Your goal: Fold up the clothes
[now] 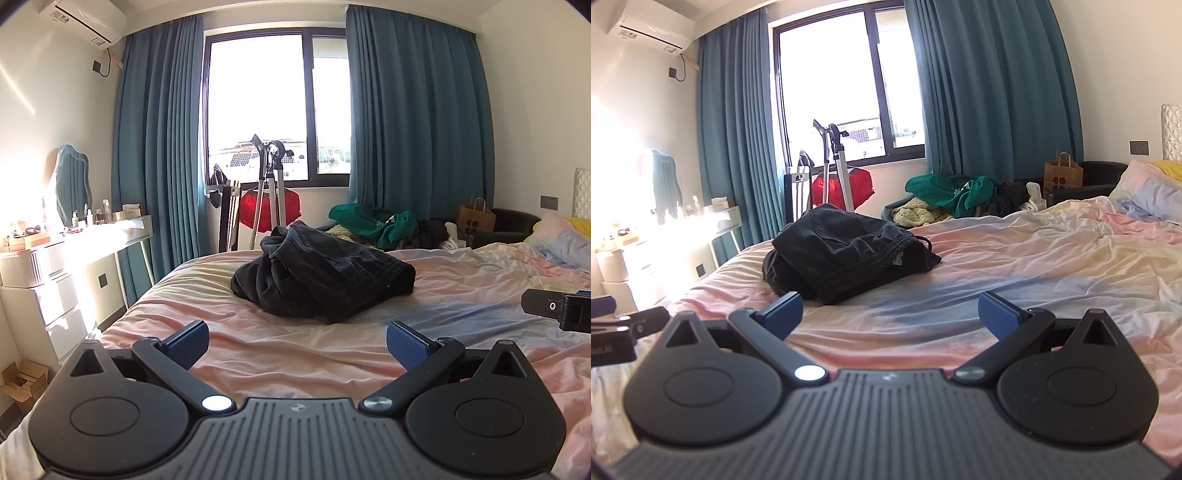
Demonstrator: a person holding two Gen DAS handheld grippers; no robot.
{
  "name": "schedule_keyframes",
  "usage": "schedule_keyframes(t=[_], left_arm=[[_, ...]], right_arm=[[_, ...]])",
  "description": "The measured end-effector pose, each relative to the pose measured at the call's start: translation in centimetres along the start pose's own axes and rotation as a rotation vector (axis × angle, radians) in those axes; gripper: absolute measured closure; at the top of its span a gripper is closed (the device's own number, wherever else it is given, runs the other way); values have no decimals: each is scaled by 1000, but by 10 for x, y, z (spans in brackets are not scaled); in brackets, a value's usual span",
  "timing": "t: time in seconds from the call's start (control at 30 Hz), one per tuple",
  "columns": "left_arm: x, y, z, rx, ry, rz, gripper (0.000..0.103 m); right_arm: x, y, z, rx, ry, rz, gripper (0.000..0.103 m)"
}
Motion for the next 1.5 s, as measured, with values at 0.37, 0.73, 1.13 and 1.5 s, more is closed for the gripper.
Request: schedule_keyframes(t=[0.37, 0.73, 1.13, 1.5], left_arm=[[1, -2, -2, 9, 2, 2, 0], [3, -12, -8, 34, 20, 5, 0], [-2, -31, -30, 77, -5, 8, 0], [-35, -110, -14, 100, -193, -51, 0]], right_arm=[[-3, 0, 0, -2, -14, -1, 0], [1, -18, 32, -52, -27, -39, 0], [-12, -53, 21, -9, -14, -62, 0], [-27, -49, 8, 63, -113, -93, 0]])
Point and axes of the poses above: each gripper's, at about its wrist camera, not at the fingertips, and y roughly against the way its jaws point, x to its left, z to its top, the point moved 8 cm from there along -y, roughly the way its jaws point, and after that the axes turned 5 degrees about -x, right-handed, at the moved point
